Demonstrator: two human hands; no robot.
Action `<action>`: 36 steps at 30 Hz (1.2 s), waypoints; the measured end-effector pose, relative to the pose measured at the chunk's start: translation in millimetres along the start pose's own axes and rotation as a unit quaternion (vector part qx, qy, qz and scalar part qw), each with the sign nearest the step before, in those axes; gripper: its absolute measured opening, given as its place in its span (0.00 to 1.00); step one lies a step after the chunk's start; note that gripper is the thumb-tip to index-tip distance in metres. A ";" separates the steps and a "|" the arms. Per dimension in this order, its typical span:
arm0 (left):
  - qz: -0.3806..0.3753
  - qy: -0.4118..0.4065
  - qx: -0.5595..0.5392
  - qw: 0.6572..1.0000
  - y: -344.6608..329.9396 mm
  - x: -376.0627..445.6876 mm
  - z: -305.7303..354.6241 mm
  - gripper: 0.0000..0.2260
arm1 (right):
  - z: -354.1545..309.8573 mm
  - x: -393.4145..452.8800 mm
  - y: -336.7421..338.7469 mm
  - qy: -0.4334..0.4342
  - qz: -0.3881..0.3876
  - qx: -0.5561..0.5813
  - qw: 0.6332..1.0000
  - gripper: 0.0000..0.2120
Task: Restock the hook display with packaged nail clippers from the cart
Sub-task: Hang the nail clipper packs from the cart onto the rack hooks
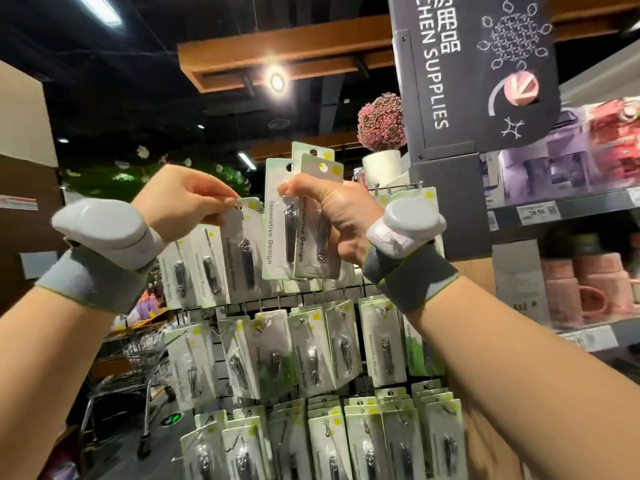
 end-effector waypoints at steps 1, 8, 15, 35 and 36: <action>-0.005 -0.003 0.008 1.000 -3.8 0.4 0.4 0.06 | -0.3 0.5 1.0 0.001 0.005 -0.005 1.000 0.12; 0.002 -0.001 0.034 0.999 -15.0 -0.5 -7.1 0.07 | 0.8 2.2 -8.4 0.016 0.018 -0.032 0.999 0.14; -0.021 -0.011 0.059 0.998 -13.4 2.9 -10.8 0.07 | 7.4 5.9 -21.1 0.002 0.022 -0.022 1.000 0.15; 0.032 -0.082 0.230 0.969 -23.9 5.8 -9.9 0.10 | 7.5 0.2 -26.4 -0.001 0.037 -0.043 0.998 0.18; 0.034 -0.085 0.237 0.967 -25.3 6.8 -10.7 0.11 | 7.3 -0.1 -26.7 0.001 0.037 -0.048 0.998 0.18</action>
Point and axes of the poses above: each hand's wrist, its own x-axis towards the middle knuckle, its own y-axis out of the back of the hand, z = x × y, the point moved 1 cm from there along x, towards the middle knuckle, and after that the axes turned 11 degrees about z, right-handed, at the moved point
